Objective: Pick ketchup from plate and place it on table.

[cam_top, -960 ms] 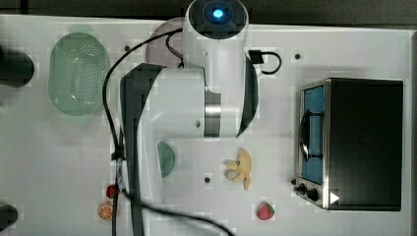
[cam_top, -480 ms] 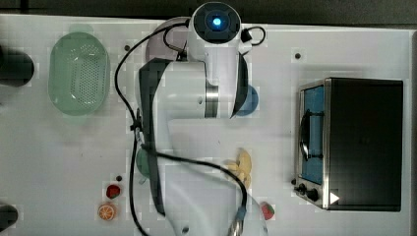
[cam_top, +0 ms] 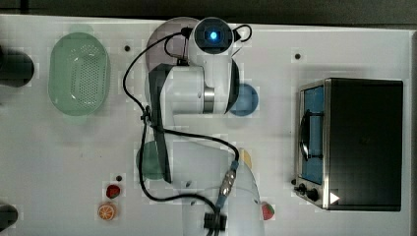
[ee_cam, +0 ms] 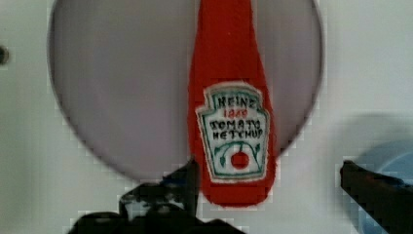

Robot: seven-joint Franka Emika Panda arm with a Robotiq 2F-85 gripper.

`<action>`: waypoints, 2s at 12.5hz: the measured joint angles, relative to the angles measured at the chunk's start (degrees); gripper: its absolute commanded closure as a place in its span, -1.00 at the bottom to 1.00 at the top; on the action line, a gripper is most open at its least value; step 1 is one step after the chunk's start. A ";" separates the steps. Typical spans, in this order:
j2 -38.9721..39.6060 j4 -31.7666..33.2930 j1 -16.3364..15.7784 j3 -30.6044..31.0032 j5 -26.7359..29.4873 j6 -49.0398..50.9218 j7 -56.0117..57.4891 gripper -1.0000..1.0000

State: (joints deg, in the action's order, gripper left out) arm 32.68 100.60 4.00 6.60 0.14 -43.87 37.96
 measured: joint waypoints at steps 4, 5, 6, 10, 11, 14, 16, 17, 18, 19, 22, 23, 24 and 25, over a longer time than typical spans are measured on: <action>5.26 0.28 -1.31 -0.18 -0.45 -5.85 0.76 -1.00; 6.29 0.28 -1.39 -0.09 -0.37 -7.95 0.76 -1.00; 7.22 0.17 -1.22 0.23 -0.37 -9.48 0.78 -1.00; 10.13 0.06 -1.44 -0.32 -0.68 -12.87 1.01 -1.00; 10.97 -0.50 -1.38 -0.34 -0.67 -12.90 1.06 -0.90; 12.79 -2.01 -1.23 -0.11 -0.69 -13.93 1.15 -0.27; 12.23 -2.52 -1.17 -0.33 -0.56 -13.99 1.15 -0.27; 11.92 -2.57 -1.18 -0.26 -0.77 -13.88 1.15 -0.27; 11.53 -2.52 -1.29 -0.24 -1.02 -13.71 1.15 -0.26; 10.88 -2.29 -1.47 -0.29 -1.14 -13.48 1.12 -0.26; 6.49 -1.29 -1.63 -0.10 -0.63 -10.55 0.20 -0.27; 4.28 -1.01 -1.70 -0.27 -0.80 -8.70 -0.11 -0.27; 1.85 -1.01 -1.70 -0.43 -0.87 -6.29 -0.45 -0.27; -0.76 -1.23 -1.66 -0.49 -0.82 -3.36 -0.53 -0.27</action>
State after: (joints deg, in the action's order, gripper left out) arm 31.92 99.37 2.34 6.11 -0.68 -47.22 37.43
